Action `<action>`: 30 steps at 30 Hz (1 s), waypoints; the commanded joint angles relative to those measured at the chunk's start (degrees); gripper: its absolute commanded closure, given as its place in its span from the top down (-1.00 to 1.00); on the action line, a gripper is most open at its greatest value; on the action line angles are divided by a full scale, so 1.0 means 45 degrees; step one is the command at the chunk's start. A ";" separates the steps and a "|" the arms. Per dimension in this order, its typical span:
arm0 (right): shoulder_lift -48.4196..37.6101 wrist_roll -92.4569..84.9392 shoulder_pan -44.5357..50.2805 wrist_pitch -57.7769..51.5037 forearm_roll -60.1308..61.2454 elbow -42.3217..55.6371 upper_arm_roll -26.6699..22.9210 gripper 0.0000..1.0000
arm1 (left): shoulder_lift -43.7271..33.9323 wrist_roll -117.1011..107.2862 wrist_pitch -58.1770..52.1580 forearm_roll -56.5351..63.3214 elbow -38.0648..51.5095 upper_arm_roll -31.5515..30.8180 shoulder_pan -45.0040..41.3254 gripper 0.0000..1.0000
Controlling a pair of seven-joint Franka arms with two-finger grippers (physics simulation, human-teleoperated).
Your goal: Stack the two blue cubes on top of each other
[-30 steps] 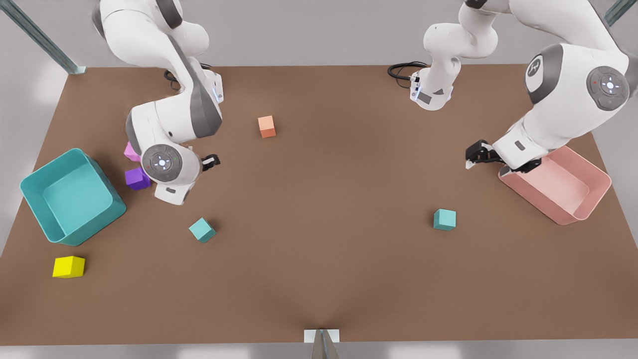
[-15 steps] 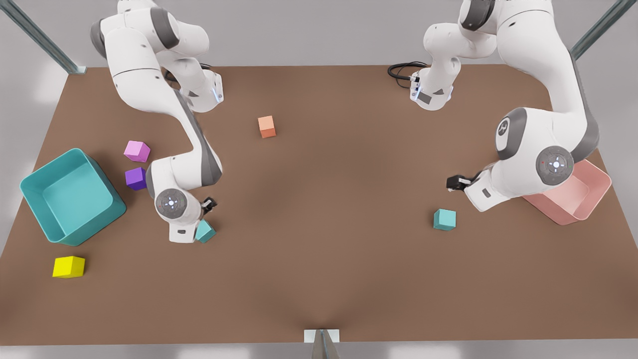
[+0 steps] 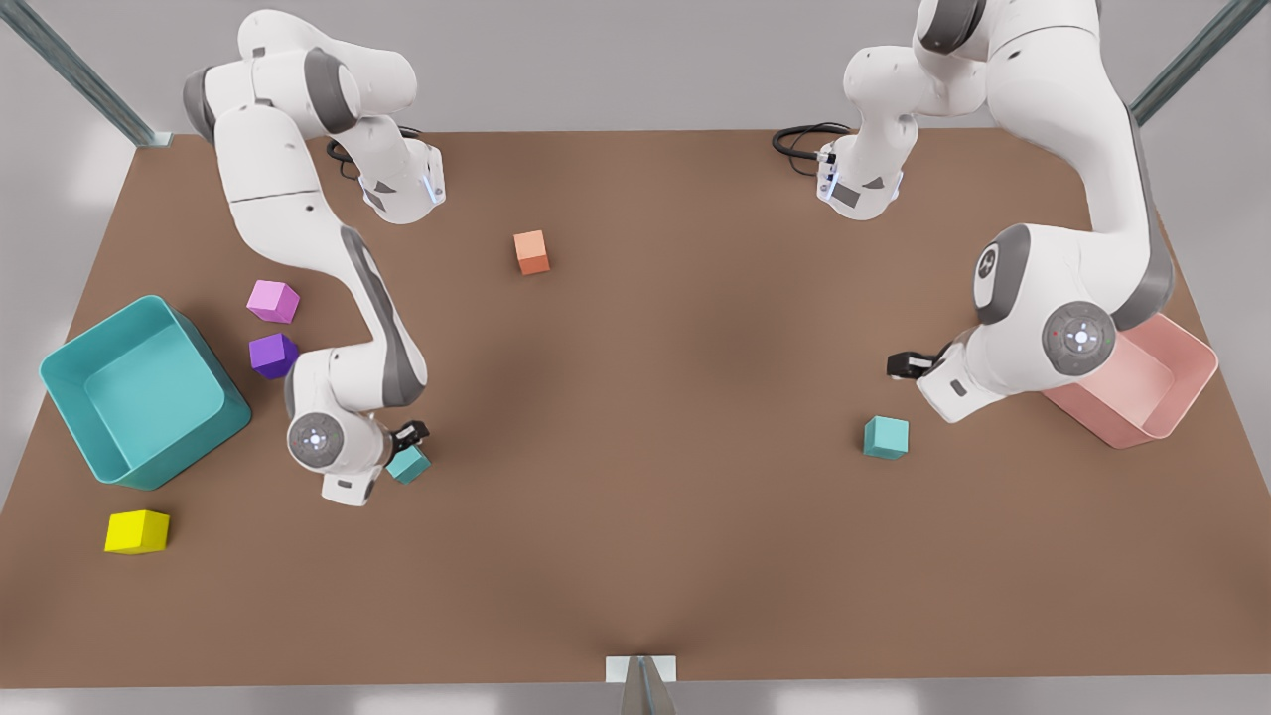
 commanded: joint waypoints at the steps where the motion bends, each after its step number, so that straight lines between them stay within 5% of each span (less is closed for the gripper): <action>1: 0.0127 0.0132 0.0051 0.0442 -0.0064 0.0006 -0.0018 1.00 | -0.0040 -0.0369 0.0532 0.0218 -0.0096 -0.0003 0.0001 1.00; 8: 0.0439 -0.0375 0.0110 0.0696 -0.0649 0.0025 -0.0018 1.00 | 0.0077 -0.0369 0.0532 0.0257 -0.0116 -0.0003 0.0021 1.00; 16: 0.0830 -0.1392 0.0070 0.0989 -0.0942 0.0045 -0.0037 1.00 | 0.1033 -0.0330 0.3285 0.0238 -0.1307 -0.0003 0.0372 1.00; 30: 0.1240 -0.1958 0.0032 0.1262 -0.0942 -0.0268 -0.0018 1.00 | 0.1522 -0.0388 0.3305 0.0179 -0.1112 0.0036 0.0392 1.00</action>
